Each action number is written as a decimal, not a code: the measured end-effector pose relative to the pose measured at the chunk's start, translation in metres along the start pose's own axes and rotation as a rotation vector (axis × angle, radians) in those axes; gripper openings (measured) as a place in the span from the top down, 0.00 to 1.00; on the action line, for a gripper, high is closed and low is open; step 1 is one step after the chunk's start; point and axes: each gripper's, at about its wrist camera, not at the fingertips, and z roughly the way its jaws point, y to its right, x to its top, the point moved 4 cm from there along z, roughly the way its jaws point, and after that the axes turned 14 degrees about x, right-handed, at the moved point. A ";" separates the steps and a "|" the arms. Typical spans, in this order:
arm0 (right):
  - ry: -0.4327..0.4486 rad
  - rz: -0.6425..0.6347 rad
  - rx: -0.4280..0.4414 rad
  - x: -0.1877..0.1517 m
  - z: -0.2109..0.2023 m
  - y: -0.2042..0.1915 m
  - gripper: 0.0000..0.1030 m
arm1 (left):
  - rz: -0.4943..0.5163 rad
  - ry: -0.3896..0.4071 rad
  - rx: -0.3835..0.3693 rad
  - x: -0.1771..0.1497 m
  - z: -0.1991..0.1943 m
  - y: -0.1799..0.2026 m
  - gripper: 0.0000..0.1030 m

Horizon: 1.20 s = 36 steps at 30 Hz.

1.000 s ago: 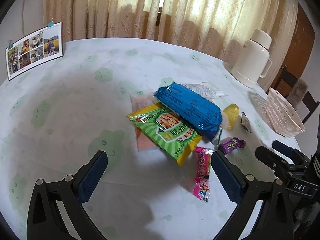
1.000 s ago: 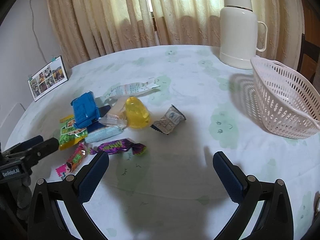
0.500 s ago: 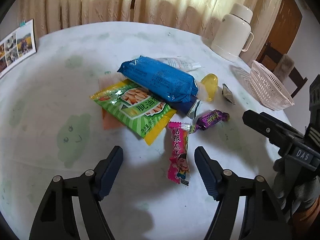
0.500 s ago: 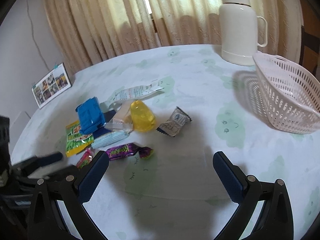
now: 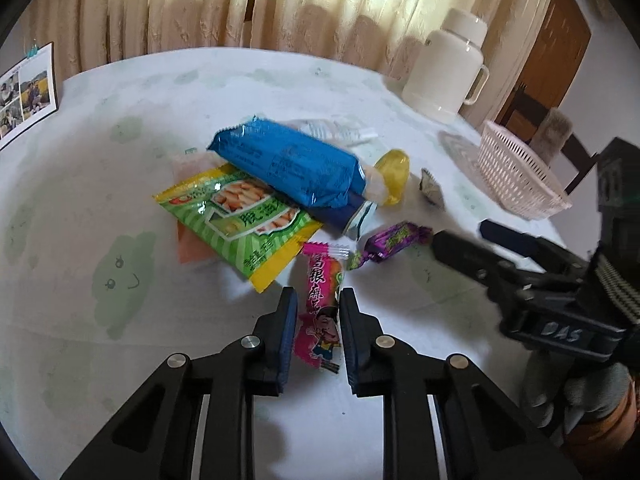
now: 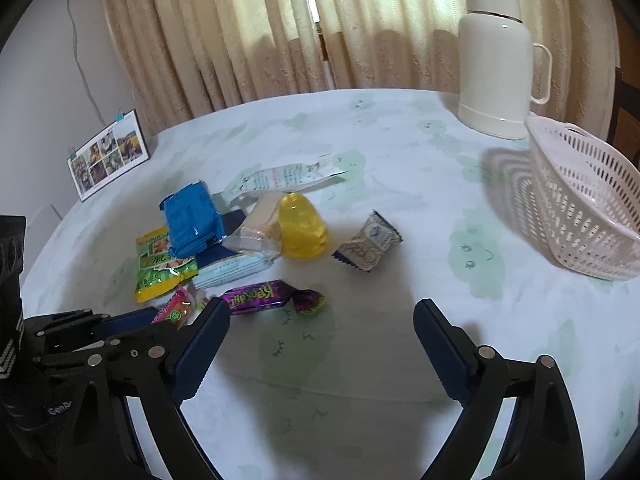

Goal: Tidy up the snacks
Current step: 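Lower the left gripper onto the pink candy stick and close it, then close the right gripper on the purple wrapped candy while the left holds the pink candy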

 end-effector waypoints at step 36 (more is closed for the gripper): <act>-0.214 -0.206 0.252 -0.023 0.014 -0.043 0.48 | 0.034 -0.016 0.026 -0.009 0.000 -0.002 0.78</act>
